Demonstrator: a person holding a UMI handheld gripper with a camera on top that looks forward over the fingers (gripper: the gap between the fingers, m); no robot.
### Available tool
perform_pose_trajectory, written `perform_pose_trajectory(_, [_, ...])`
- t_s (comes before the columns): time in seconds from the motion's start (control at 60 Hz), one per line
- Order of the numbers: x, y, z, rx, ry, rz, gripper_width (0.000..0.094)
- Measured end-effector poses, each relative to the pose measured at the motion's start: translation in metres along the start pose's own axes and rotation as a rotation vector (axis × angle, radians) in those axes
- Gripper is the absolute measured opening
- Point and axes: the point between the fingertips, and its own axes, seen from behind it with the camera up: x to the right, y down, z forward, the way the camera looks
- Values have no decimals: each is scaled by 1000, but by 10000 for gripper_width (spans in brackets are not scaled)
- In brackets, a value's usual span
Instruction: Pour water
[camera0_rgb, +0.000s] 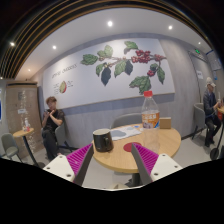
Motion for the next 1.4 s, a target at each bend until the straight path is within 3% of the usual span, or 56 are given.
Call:
perform_pose_trajectory(0.433, [107,-20,49,64,202,-31,818])
perform_pose_trajectory(0.75, [172,-35,147,91,250,-159,809])
perform_pose_trajectory(0.8, [171,-36,156,102,250,-187,759])
perform_pose_trajectory(0.85, [165,-36,162,109,225,-205,562])
perform_pose_trajectory(1.033, [157,-35,163,159,196,-206,349])
perform_pose_trajectory(1.233, [148,-38,180,116,192,-299,325])
perform_pose_trajectory(1.4, [134,-83,202,88,249,-905,325])
